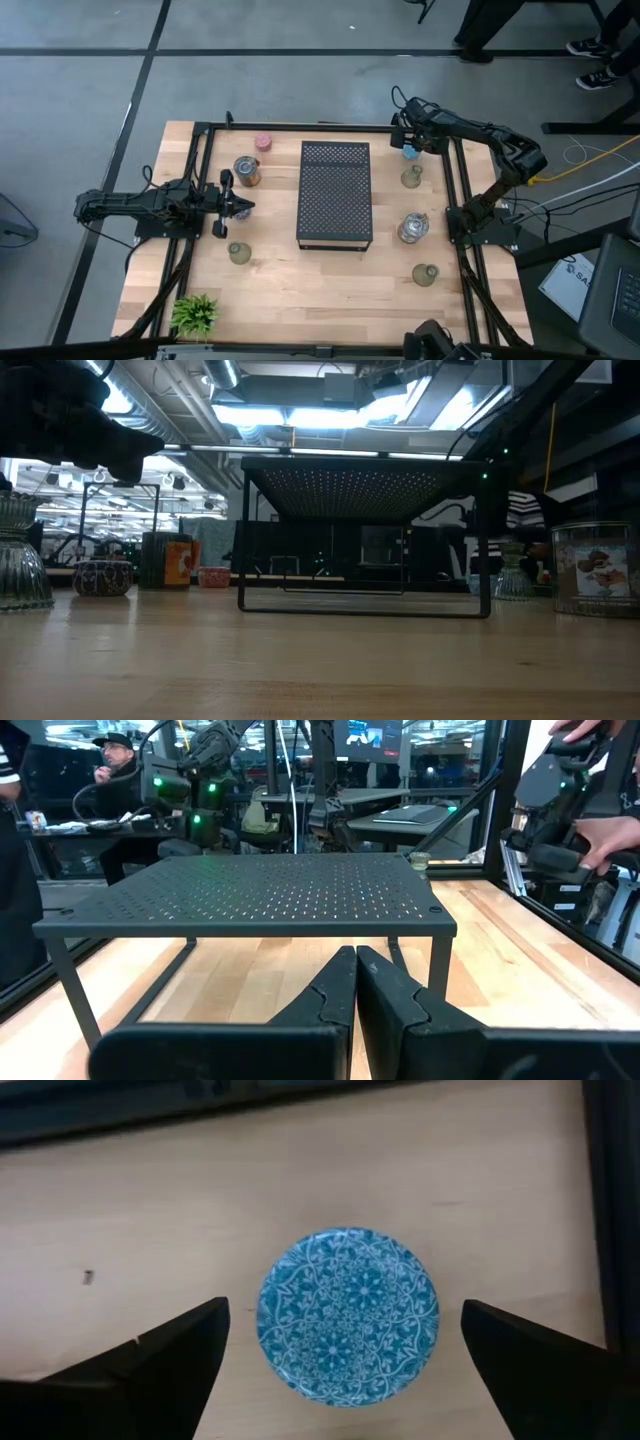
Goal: Pick & Place candle stick holders
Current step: Put the patterned blue scented candle on the shelf
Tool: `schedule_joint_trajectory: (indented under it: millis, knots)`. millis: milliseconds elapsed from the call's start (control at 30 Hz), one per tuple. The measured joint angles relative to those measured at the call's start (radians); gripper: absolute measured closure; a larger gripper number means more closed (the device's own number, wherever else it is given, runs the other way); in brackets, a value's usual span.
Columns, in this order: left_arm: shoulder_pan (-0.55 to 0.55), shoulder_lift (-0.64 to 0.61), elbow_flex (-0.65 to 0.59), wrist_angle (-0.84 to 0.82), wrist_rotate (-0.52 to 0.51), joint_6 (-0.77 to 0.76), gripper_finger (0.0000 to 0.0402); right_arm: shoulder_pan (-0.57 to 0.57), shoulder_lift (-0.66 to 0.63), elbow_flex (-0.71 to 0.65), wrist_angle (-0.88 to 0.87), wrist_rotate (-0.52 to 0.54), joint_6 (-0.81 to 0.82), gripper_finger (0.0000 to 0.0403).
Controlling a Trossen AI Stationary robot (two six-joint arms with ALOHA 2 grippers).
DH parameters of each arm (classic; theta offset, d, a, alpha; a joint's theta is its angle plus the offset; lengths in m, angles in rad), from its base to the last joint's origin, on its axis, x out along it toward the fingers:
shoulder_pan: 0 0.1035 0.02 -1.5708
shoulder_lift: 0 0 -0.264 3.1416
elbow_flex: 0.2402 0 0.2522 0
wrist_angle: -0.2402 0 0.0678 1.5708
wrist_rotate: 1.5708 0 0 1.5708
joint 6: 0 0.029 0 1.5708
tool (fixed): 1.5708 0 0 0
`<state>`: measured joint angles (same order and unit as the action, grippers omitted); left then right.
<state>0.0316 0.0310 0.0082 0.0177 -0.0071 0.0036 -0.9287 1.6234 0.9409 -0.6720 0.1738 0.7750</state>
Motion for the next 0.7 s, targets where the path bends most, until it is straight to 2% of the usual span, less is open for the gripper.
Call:
schedule_joint_trajectory:
  millis: [500, 700]
  knots:
    - [0.000, 0.000, 0.000, 0.000, 0.000, 0.000, 0.0395, -0.001, 0.077, 0.000, 0.053, -0.002, -0.032, 0.0005]
    - [0.000, 0.000, 0.000, 0.000, 0.000, 0.000, 0.0395, 0.000, 0.077, 0.000, 0.052, -0.002, -0.035, 0.0028]
